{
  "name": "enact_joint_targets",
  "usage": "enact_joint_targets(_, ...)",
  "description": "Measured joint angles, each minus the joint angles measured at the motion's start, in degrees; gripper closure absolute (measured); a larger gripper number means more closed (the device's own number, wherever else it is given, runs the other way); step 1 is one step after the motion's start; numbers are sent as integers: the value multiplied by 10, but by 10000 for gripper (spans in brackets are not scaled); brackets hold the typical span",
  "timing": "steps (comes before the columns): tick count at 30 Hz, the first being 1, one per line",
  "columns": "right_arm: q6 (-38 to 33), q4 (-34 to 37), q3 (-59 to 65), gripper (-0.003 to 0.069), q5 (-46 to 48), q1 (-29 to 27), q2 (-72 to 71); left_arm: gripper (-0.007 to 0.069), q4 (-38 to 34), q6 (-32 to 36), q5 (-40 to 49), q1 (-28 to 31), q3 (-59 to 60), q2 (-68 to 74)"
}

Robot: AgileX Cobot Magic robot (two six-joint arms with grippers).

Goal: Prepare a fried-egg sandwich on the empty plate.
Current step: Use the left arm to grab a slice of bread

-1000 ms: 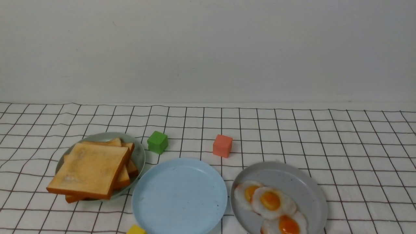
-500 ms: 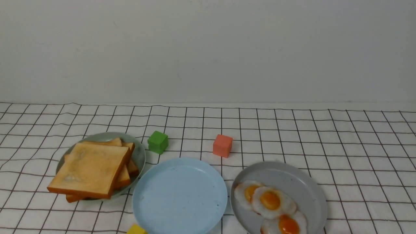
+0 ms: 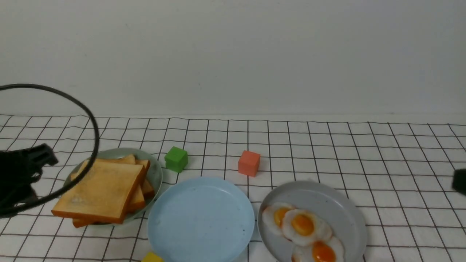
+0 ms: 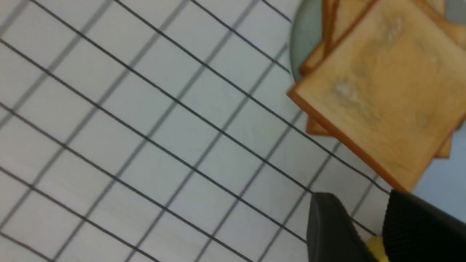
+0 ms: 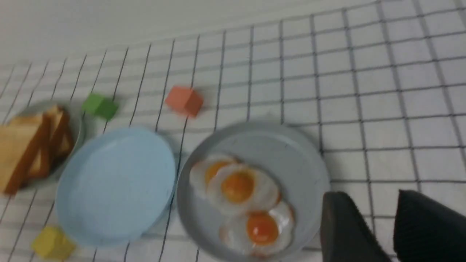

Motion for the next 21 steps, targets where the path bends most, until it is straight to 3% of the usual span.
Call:
enact_joint_targets(2, -61, 45, -6, 418, 31, 19, 25, 386, -70, 87, -6, 39, -23, 32)
enact_joint_targets(3, -66, 54, -7, 418, 34, 19, 25, 386, -78, 96, -6, 39, -25, 34)
enact_joint_targets(5, -128, 109, -20, 418, 70, 30, 57, 386, -184, 210, -8, 106, -42, 62)
enact_joint_targets(6, -131, 113, -20, 418, 73, 30, 59, 386, -192, 220, -8, 117, -43, 67)
enact_joint_targets(7, -152, 138, -23, 418, 84, 32, 73, 386, -255, 293, -6, 157, -45, 88)
enact_joint_targets(10, -177, 165, -23, 418, 96, 33, 89, 381, -347, 398, 8, 215, -45, 133)
enact_joint_targets(14, -184, 172, -24, 418, 97, 33, 92, 333, -387, 459, 11, 244, -45, 178)
enact_joint_targets(21, -186, 172, -24, 418, 108, 33, 92, 150, -385, 534, -38, 248, -45, 236)
